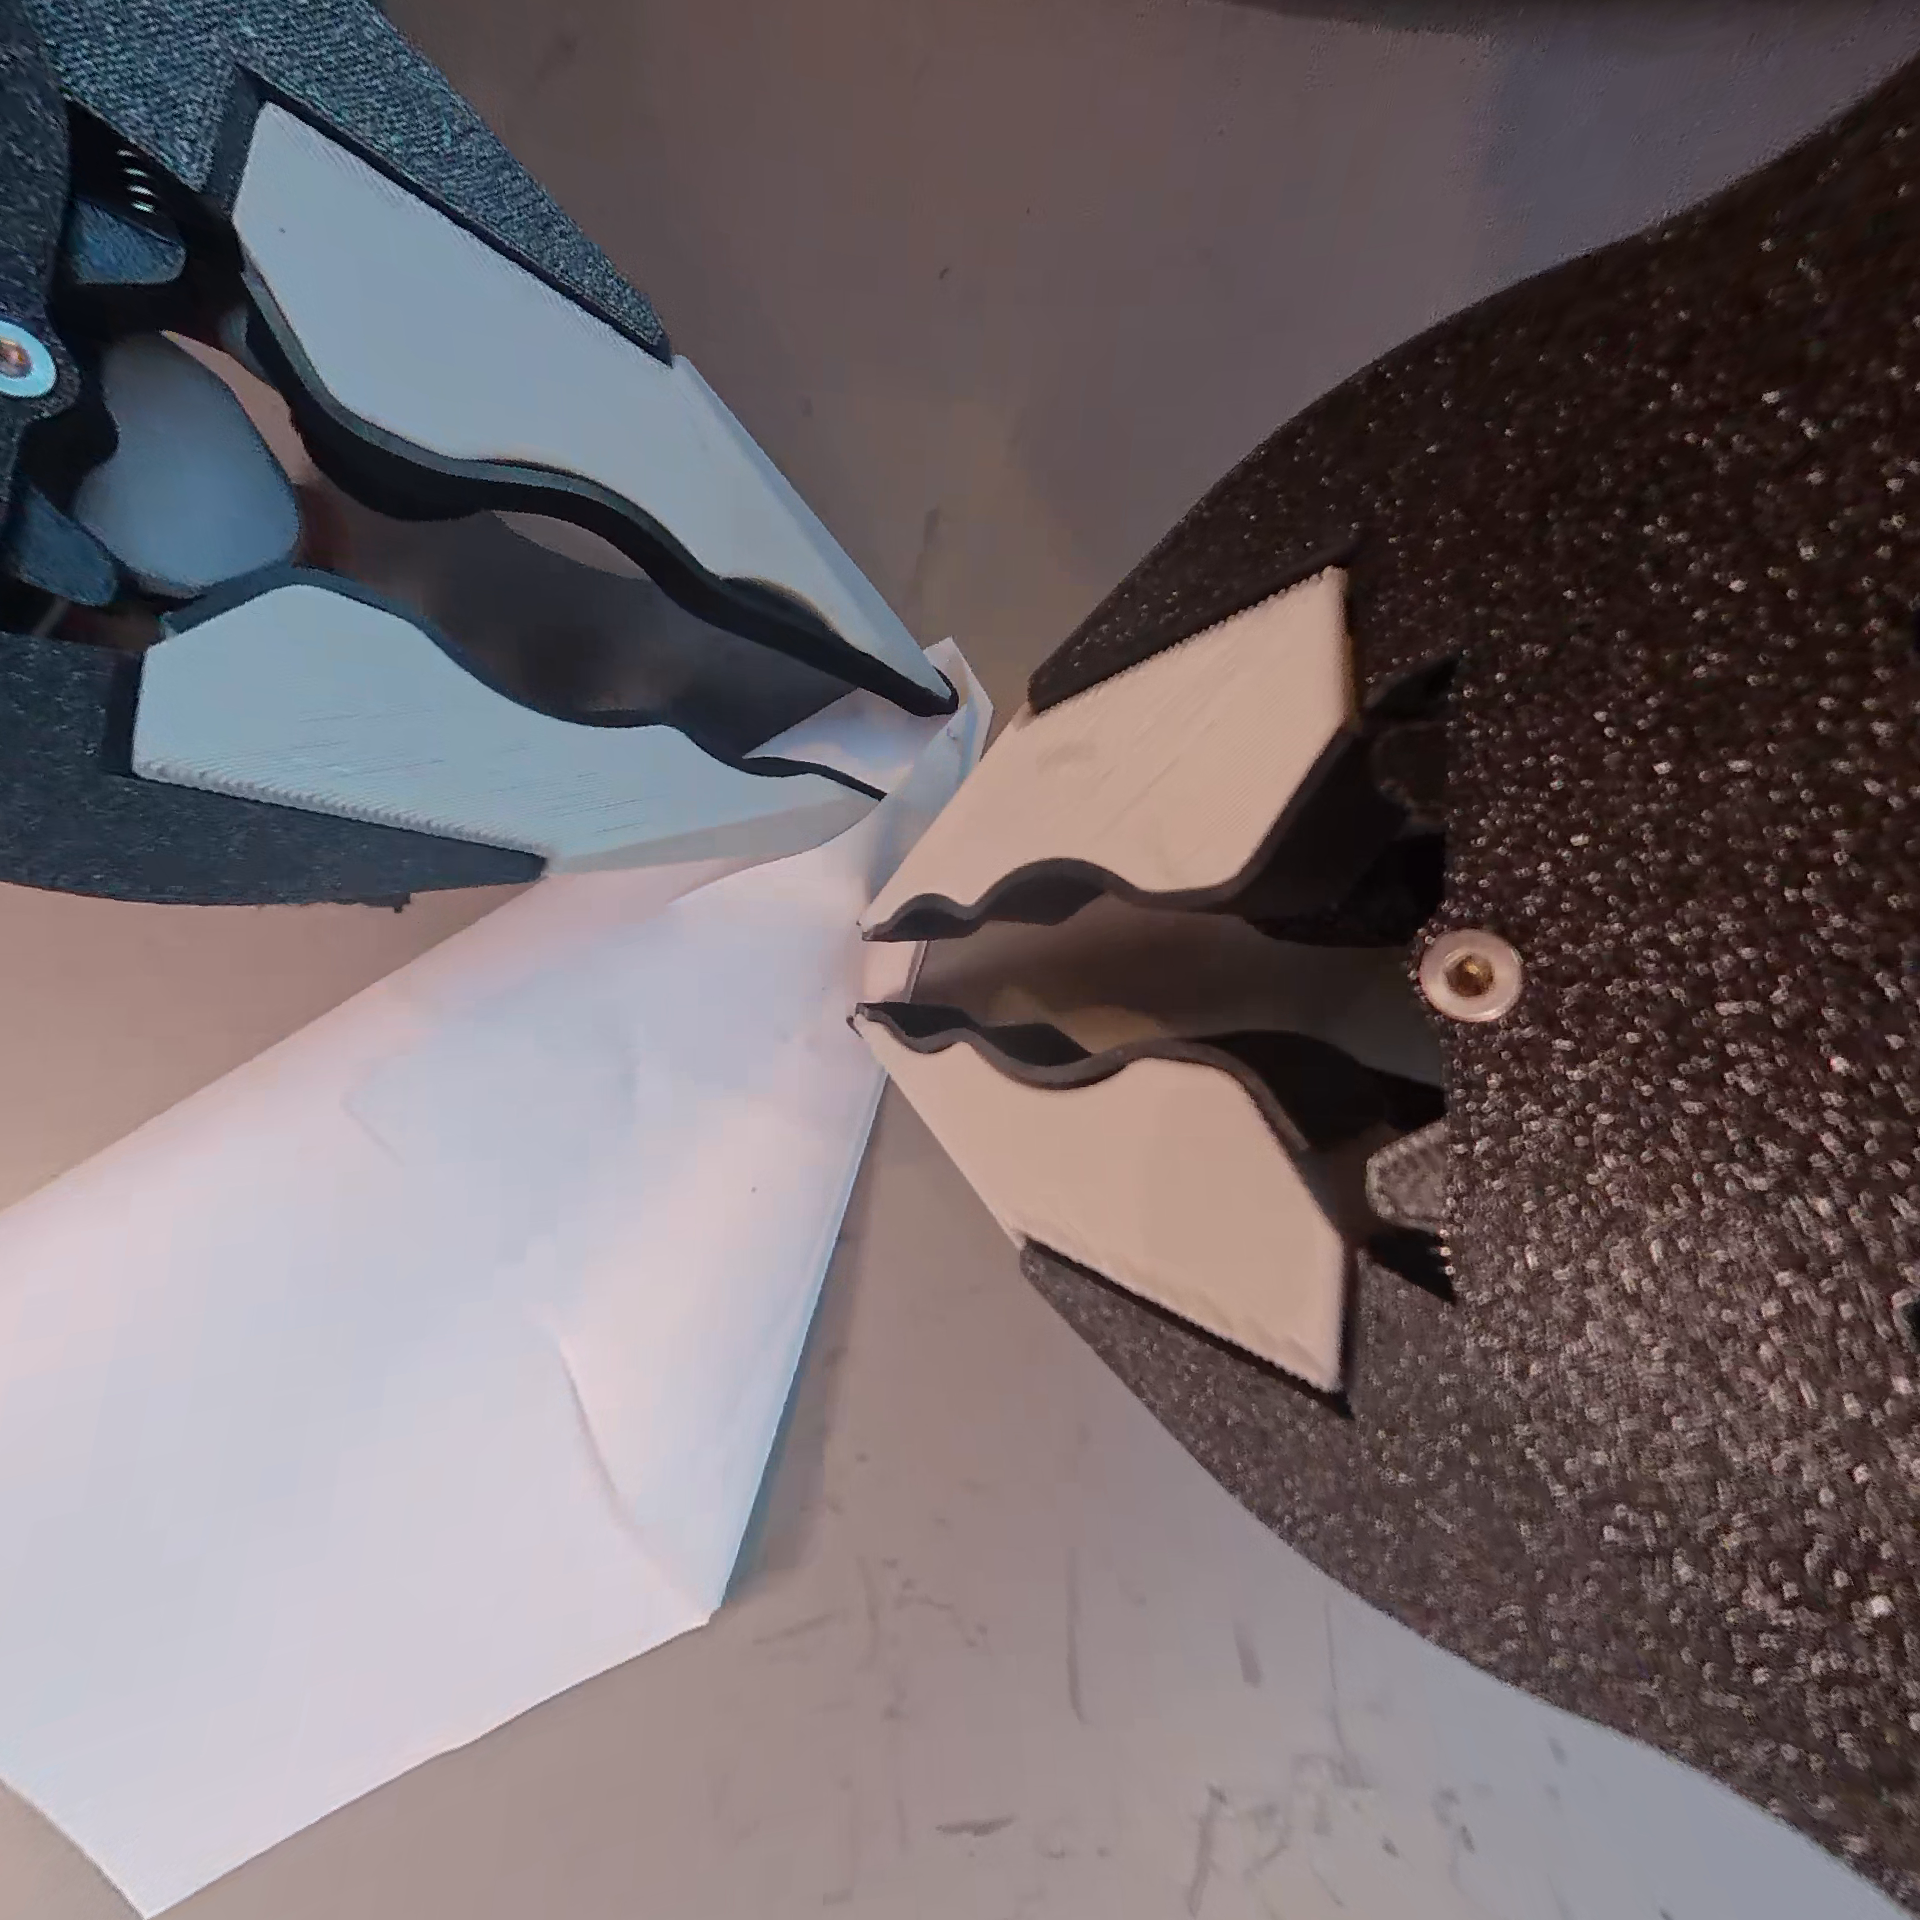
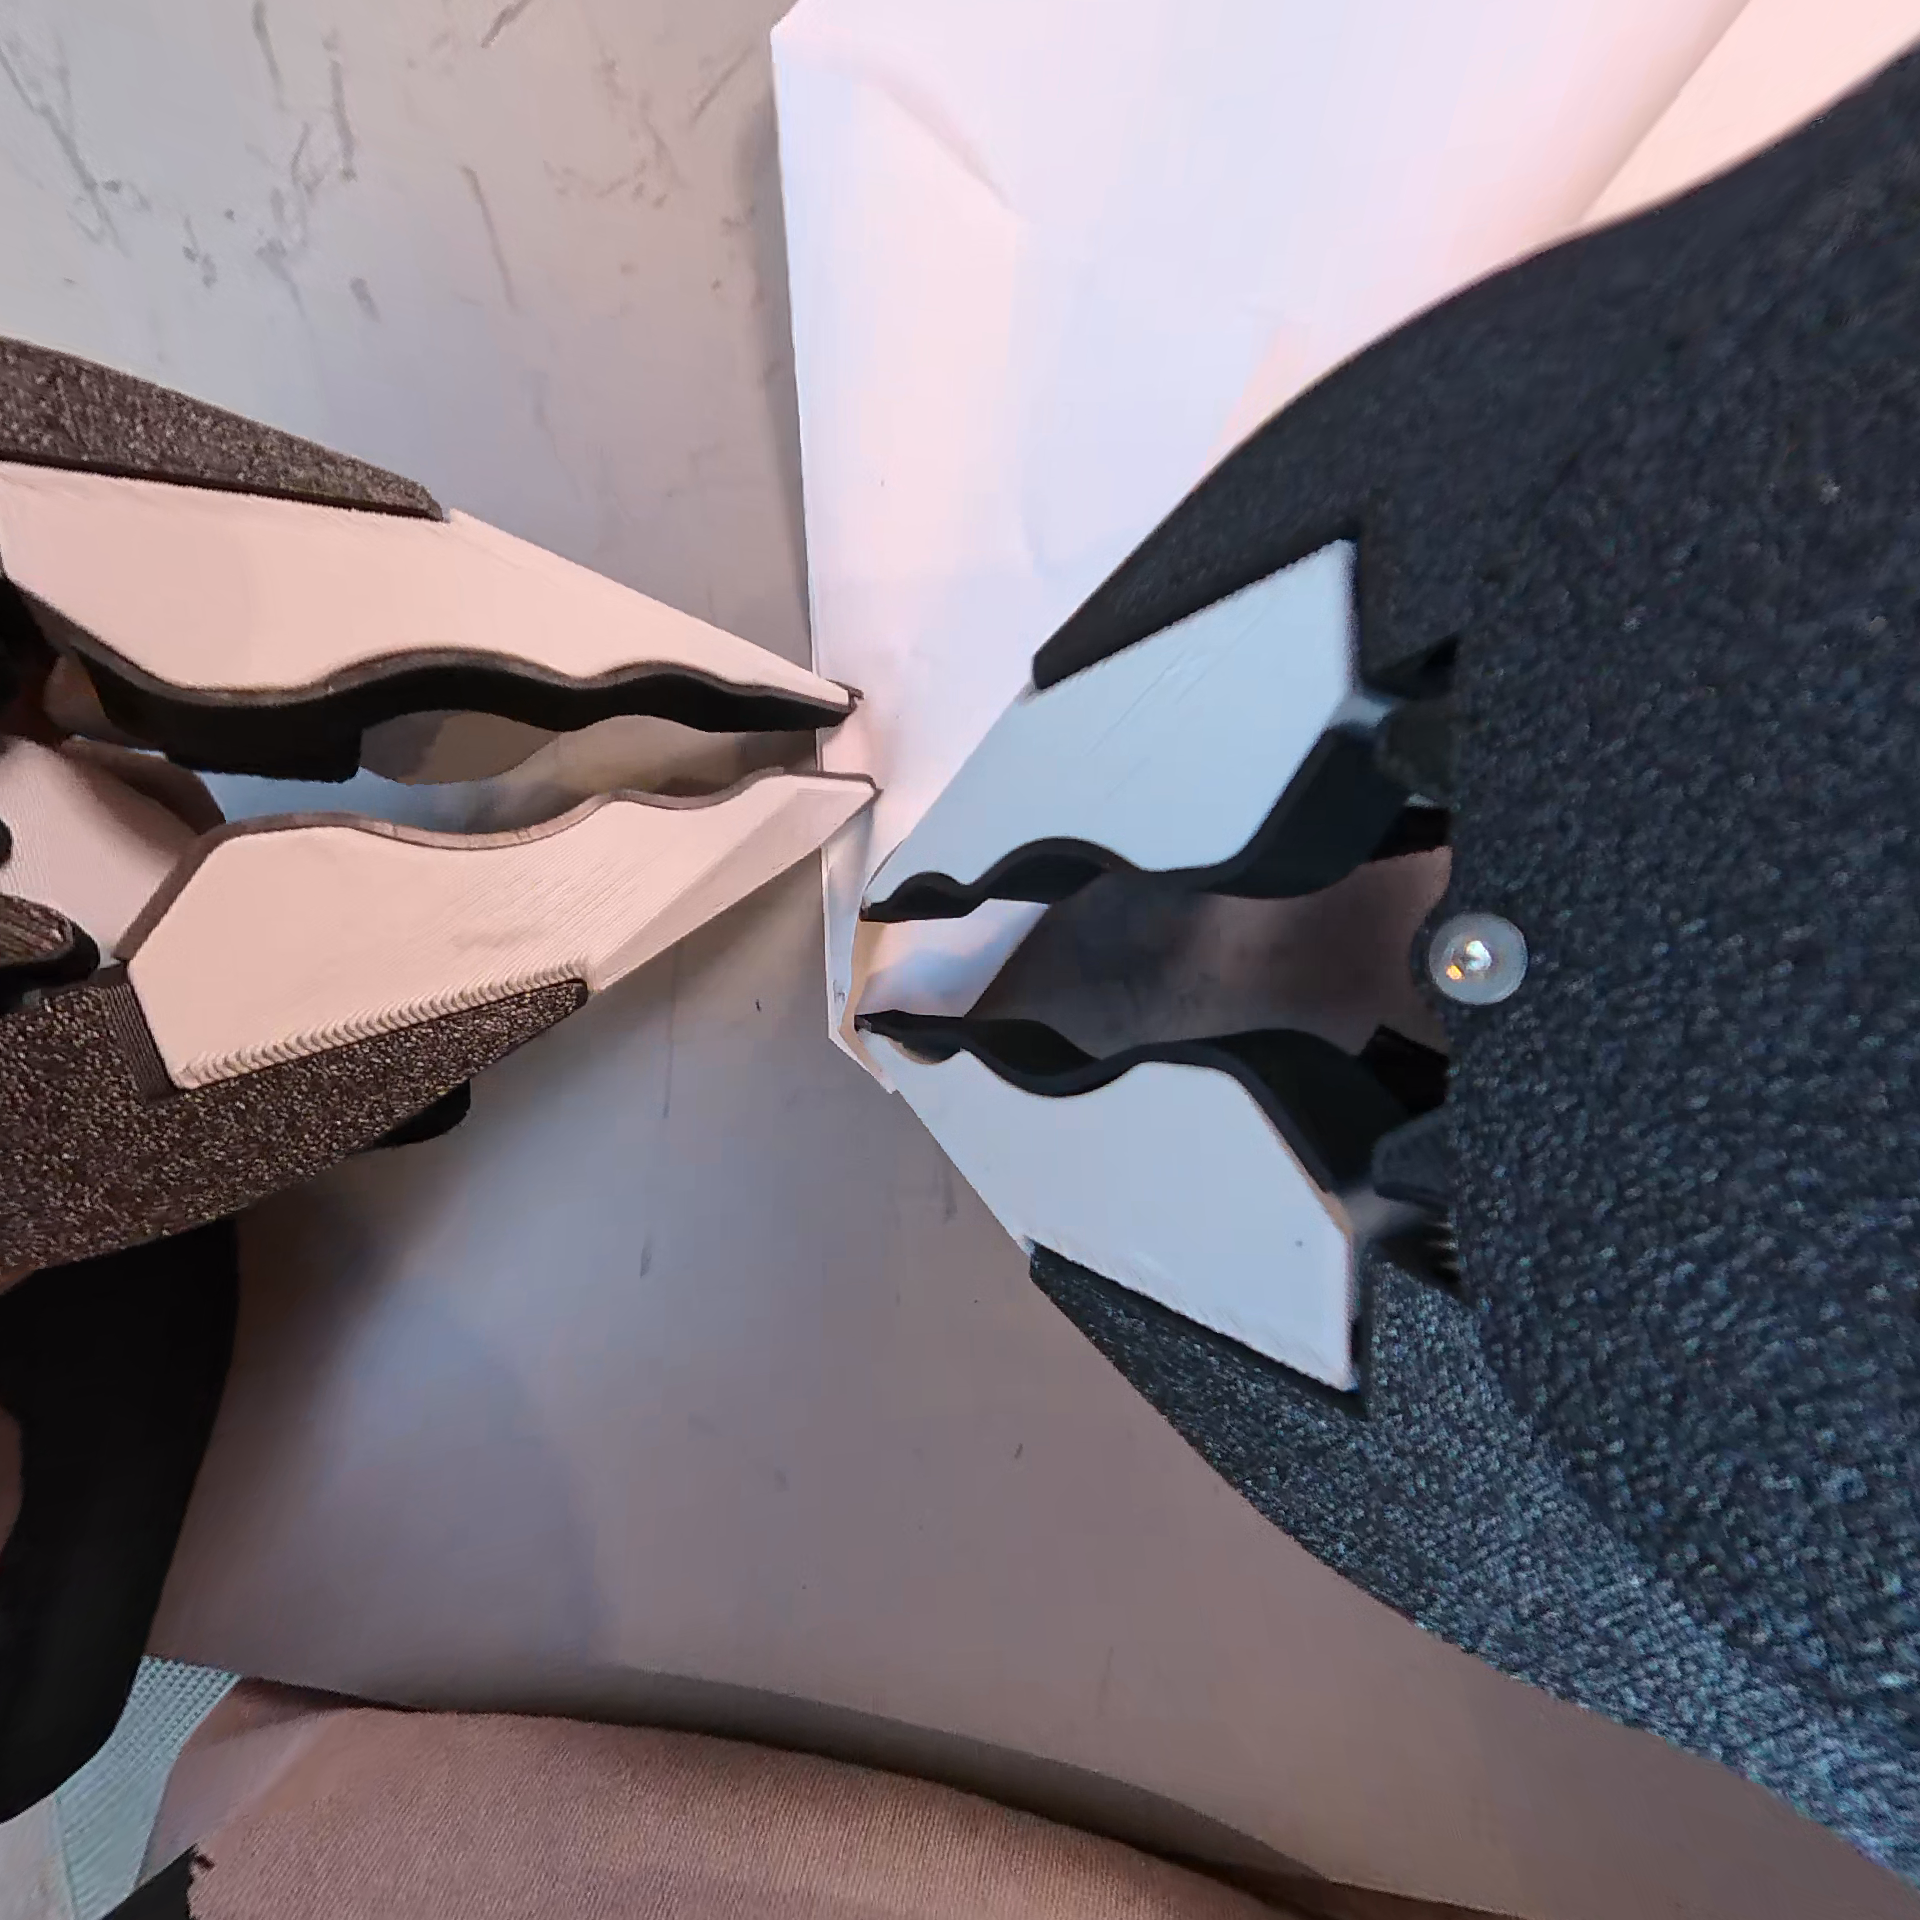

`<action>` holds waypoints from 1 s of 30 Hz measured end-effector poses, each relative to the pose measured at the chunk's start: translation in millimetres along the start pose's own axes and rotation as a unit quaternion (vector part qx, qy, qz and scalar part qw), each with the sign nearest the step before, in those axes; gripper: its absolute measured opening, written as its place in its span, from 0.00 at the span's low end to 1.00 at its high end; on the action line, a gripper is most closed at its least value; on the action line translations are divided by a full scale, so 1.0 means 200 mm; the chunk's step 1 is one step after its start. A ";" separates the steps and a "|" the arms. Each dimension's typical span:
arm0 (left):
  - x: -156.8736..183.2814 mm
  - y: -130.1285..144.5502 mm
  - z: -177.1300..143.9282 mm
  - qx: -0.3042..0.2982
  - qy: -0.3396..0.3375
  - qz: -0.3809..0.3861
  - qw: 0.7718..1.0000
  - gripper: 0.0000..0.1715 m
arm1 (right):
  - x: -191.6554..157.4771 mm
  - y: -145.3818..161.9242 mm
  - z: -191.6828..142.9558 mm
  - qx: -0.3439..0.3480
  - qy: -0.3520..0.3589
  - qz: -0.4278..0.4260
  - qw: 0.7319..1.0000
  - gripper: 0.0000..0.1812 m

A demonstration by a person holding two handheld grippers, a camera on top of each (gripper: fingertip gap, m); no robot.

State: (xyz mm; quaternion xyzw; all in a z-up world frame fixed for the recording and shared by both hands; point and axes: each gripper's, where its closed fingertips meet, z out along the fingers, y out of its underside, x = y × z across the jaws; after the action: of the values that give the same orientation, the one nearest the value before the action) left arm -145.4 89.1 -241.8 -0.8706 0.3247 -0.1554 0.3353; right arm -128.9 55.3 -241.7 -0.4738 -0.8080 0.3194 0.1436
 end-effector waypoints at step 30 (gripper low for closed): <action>0.01 0.02 -0.02 0.015 0.005 -0.001 1.000 0.04 | 0.05 0.09 -0.08 0.024 0.168 0.091 0.981 0.06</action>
State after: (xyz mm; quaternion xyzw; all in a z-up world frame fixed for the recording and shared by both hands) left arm -148.2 83.2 -241.3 -0.8651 0.3231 -0.1651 0.3463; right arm -113.3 76.0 -240.9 -0.5887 -0.7181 0.2661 0.2588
